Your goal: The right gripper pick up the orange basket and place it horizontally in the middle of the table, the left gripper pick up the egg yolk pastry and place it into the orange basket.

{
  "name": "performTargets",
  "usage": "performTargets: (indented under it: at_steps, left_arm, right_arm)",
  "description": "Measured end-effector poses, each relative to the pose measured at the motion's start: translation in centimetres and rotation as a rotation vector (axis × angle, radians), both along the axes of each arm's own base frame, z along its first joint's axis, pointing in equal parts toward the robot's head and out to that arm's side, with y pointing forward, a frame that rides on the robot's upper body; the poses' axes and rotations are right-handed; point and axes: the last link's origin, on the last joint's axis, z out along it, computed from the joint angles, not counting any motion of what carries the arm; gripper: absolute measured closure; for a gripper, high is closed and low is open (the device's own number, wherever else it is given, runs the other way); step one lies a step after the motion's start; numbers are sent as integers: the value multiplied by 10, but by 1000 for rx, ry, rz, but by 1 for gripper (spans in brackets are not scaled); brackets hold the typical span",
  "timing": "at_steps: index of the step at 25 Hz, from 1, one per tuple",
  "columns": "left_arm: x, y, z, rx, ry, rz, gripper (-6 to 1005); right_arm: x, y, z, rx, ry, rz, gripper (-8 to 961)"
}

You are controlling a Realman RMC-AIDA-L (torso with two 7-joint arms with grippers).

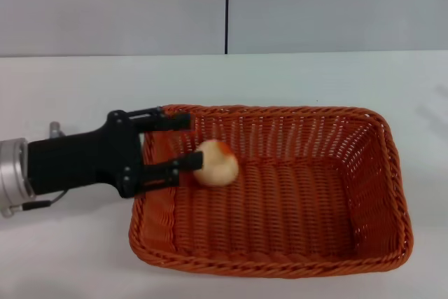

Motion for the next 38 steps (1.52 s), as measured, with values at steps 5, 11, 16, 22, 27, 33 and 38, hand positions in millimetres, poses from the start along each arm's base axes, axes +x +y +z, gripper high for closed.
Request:
performTargets:
  at_steps: [5,11,16,22,27,33,38]
  left_arm:
    - [-25,7,28,154,-13,130,358]
    - [-81,-7,70,545,-68,356,220]
    - [-104,-25,75,716,-117,466,170]
    - [-120,-45,75,827,-120,540,170]
    - [-125,-53,72,855,-156,585,170]
    - [-124,-57,62,900,-128,565,170]
    - [-124,-59,56,908,-126,573,170]
  right_arm:
    - [4,-1,-2,9,-16,-16,251]
    - [37,-8,-13,143,-23,-128,250]
    - [75,-15,-27,330,-21,-297,251]
    - [92,-17,-52,444,-76,-380,250]
    - [89,-9,-57,464,-65,-384,250]
    - [86,3,-66,467,-69,-385,251]
    - [81,9,-68,465,-67,-368,251]
